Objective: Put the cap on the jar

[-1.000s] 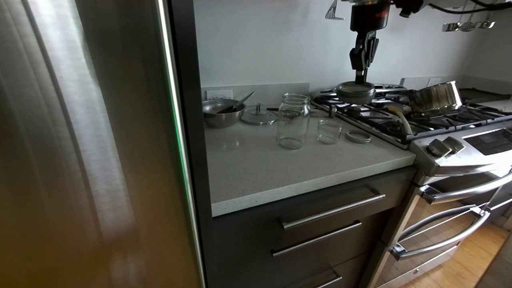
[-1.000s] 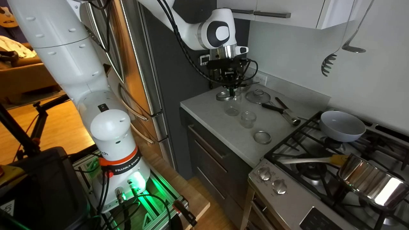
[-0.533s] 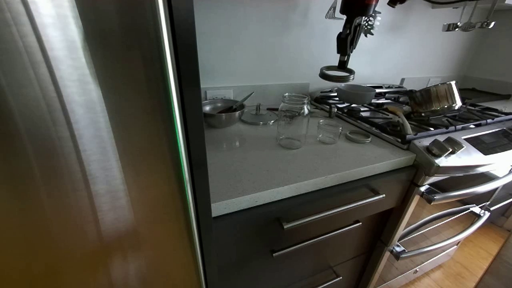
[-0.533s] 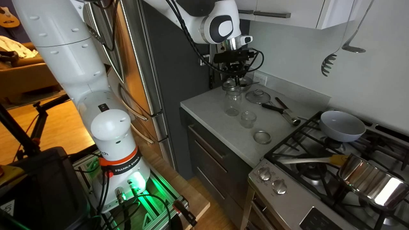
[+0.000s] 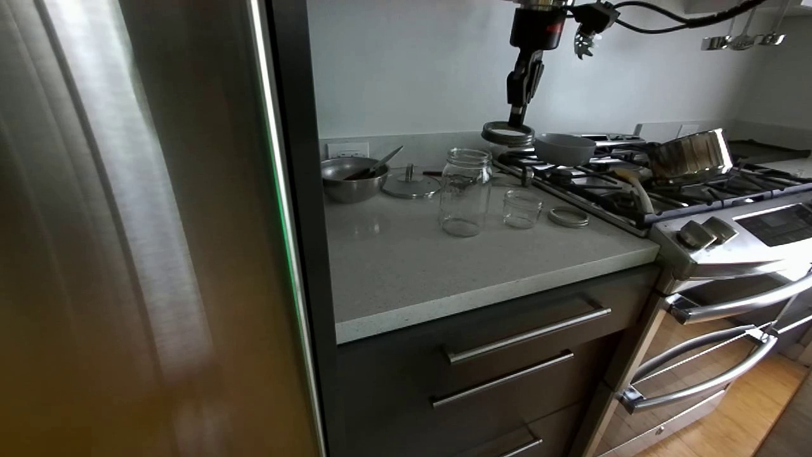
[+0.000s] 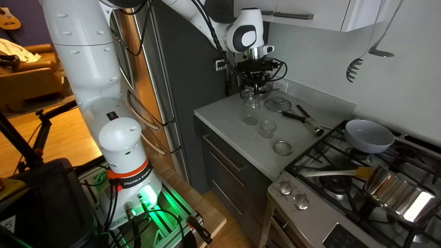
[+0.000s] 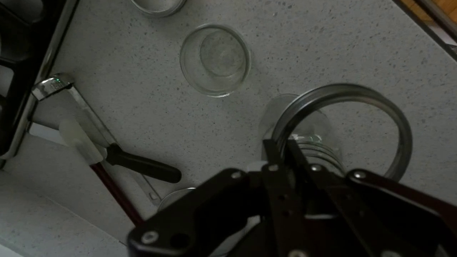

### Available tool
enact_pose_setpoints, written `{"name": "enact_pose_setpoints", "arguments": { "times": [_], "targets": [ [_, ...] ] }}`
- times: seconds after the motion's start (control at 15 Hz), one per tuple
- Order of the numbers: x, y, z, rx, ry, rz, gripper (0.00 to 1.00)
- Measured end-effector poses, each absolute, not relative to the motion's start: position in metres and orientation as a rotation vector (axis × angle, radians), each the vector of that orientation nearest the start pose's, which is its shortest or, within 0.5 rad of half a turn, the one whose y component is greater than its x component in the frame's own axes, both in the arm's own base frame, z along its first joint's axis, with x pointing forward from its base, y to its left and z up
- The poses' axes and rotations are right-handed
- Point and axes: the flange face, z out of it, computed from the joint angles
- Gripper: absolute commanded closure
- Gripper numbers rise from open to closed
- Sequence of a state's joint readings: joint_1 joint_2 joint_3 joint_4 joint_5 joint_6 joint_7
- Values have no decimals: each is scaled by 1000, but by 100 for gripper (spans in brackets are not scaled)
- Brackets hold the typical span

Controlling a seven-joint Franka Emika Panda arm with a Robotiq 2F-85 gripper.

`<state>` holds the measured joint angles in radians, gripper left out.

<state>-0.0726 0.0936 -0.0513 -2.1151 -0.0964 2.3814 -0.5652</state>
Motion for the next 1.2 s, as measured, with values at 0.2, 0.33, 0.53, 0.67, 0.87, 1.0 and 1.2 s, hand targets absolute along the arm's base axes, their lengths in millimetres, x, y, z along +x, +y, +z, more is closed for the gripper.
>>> {"name": "enact_pose_setpoints", "arguments": {
  "times": [0.2, 0.33, 0.53, 0.67, 0.87, 1.0, 1.2],
  "targets": [
    [583, -70, 379, -3152, -817, -218, 98],
    [591, -69, 375, -3149, -816, -219, 98],
    [602, -67, 372, -3146, -818, -226, 98],
    [609, -66, 371, -3144, -821, -233, 98],
    [617, -62, 368, -3135, -819, -241, 98],
    [622, -60, 365, -3130, -819, -241, 98],
    [626, -58, 358, -3125, -824, -231, 98]
  ]
}}
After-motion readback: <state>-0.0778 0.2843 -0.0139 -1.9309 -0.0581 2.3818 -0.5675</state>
